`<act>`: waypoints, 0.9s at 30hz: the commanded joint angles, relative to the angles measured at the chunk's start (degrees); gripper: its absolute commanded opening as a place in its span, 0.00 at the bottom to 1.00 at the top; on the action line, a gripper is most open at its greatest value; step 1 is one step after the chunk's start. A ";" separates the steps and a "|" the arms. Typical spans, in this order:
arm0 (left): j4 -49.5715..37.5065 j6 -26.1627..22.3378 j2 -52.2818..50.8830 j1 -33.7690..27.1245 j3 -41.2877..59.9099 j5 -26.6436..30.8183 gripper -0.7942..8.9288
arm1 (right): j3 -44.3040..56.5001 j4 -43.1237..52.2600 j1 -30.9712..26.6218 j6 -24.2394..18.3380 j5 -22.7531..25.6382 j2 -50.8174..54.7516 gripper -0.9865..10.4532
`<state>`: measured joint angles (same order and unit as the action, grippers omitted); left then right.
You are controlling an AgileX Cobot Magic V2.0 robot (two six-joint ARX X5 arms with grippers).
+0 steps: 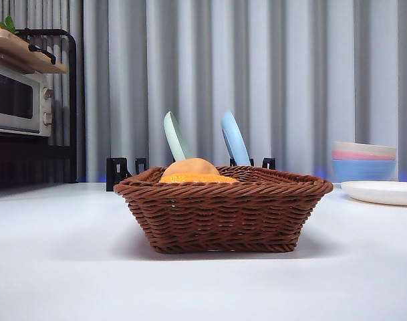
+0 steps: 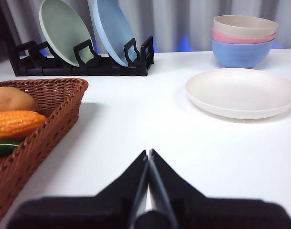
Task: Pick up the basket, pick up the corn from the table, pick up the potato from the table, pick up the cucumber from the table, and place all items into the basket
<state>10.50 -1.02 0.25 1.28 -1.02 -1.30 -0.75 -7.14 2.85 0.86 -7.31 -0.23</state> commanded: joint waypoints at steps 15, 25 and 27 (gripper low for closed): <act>-0.17 -0.31 -0.13 -0.15 0.85 -0.28 0.08 | 0.42 -1.95 -0.11 4.22 0.17 -0.90 0.09; -0.17 -0.31 -0.13 -0.15 0.85 -0.28 0.08 | 0.42 -1.97 -0.11 4.22 0.17 -0.90 0.09; -0.17 -0.31 -0.13 -0.15 0.85 -0.28 0.08 | 0.42 -1.97 -0.11 4.22 0.17 -0.90 0.09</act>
<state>10.50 -1.04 0.27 1.28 -1.02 -1.30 -0.78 -8.69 2.85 4.56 -7.29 -1.13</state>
